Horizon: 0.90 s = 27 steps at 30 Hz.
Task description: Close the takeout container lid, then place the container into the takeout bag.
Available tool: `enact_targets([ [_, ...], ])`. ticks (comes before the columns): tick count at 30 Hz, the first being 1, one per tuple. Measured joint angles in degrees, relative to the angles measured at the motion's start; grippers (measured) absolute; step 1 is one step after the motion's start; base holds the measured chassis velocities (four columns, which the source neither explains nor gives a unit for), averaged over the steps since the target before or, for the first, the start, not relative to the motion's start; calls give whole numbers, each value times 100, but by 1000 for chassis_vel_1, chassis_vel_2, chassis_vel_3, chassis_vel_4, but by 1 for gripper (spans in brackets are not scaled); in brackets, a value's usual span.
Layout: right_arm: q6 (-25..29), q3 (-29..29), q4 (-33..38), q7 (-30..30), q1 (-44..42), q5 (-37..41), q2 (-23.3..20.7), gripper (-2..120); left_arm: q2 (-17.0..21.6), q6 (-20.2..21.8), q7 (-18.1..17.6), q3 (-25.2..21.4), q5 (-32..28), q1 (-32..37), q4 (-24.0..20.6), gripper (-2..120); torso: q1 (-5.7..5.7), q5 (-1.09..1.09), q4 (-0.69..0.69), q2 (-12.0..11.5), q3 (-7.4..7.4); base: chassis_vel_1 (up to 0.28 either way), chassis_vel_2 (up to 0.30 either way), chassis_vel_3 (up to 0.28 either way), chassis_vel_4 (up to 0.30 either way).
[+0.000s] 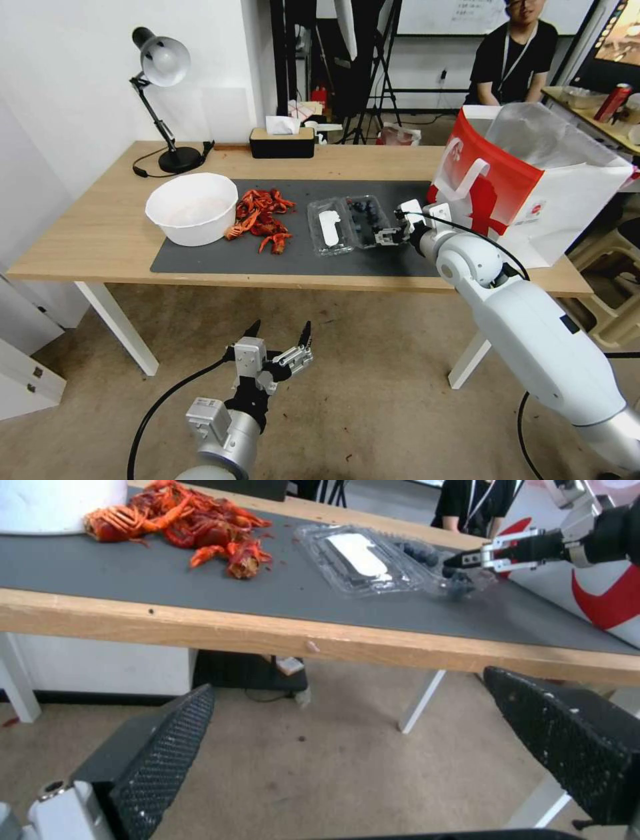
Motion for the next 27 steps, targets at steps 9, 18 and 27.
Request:
enact_targets([
  [9,2,-107,-86,-7,76,137,-67,100,0,-55,-29,21,0,-6,28,100,0,0,0,0,0,0,0,0,0],
  [18,3,-154,-96,113,115,318,-168,100,0,-101,-46,103,-3,-15,108,100,0,0,0,0,0,0,0,0,0],
  [27,3,-154,-113,216,105,470,-187,100,0,-139,-47,89,-9,-16,121,100,0,0,0,0,0,0,0,0,0],
])
